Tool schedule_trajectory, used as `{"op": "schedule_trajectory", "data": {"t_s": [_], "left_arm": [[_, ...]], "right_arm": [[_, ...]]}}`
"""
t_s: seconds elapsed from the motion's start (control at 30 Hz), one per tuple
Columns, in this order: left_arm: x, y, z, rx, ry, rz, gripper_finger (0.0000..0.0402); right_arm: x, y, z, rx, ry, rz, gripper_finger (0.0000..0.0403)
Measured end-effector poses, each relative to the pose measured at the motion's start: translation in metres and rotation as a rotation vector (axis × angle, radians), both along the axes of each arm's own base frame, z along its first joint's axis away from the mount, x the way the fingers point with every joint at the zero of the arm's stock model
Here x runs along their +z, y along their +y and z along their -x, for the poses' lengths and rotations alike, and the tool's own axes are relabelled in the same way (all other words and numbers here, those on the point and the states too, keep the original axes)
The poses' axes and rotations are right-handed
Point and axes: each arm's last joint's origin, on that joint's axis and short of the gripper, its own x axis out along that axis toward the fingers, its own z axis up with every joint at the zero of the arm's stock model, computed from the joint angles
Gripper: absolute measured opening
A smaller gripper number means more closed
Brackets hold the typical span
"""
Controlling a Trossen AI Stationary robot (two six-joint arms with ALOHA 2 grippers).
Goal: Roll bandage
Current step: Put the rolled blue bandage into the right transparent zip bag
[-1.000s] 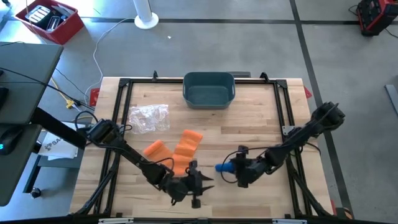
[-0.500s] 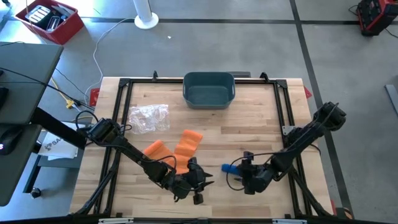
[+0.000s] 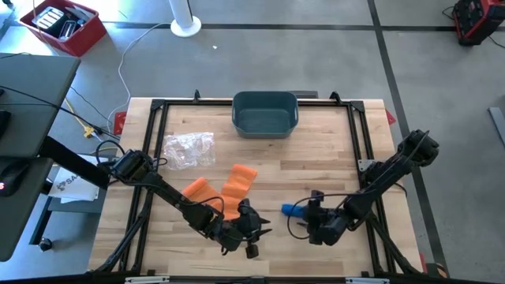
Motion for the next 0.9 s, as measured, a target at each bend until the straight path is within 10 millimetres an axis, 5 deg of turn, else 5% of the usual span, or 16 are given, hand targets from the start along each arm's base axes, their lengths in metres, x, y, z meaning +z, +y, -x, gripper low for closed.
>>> {"op": "schedule_trajectory", "data": {"t_s": [0.2, 0.47, 0.73, 0.9], "left_arm": [[-0.010, 0.005, 0.009, 0.058, 0.124, 0.028, 0.0113], [0.002, 0.042, 0.060, 0.428, 0.446, 0.128, 0.0113], [0.044, 0.137, 0.095, 0.737, 0.621, 0.106, 0.0113], [0.036, 0.197, 0.107, 0.777, 0.696, 0.179, 0.0113]], "right_arm": [[0.006, 0.007, -0.004, -0.091, -0.183, 0.035, 0.0209], [0.008, 0.026, -0.005, 0.017, -0.275, 0.028, 0.0209], [0.011, 0.027, -0.009, 0.043, -0.302, 0.009, 0.0209], [0.011, 0.027, -0.009, 0.047, -0.299, 0.008, 0.0209]]}}
